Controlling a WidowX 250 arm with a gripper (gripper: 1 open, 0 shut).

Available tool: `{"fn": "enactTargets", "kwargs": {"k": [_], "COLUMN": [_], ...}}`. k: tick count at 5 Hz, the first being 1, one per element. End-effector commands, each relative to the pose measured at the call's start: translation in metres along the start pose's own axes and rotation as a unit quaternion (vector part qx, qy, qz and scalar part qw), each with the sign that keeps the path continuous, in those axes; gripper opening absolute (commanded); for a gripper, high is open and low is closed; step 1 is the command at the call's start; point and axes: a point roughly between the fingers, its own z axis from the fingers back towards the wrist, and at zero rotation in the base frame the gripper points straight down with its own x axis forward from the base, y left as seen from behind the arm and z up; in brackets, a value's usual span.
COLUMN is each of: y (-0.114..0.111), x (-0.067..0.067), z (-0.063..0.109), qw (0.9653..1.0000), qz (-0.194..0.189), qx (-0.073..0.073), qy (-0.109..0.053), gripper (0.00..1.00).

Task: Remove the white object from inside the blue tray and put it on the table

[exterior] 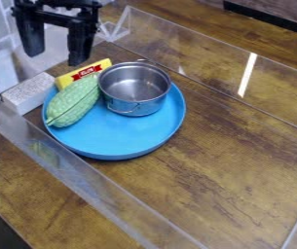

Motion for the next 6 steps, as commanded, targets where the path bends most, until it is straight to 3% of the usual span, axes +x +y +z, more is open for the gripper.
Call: {"fn": "enactTargets", "kwargs": {"k": [1, 6], "y": [0.001, 0.001], "x": [0.013, 0.032], "z": [0.011, -0.005], "qw": [0.9997, 0.9998], "qz": [0.005, 0.009], "qx": [-0.002, -0.011], "qy": [-0.025, -0.012], "gripper": [1.00, 1.00]}}
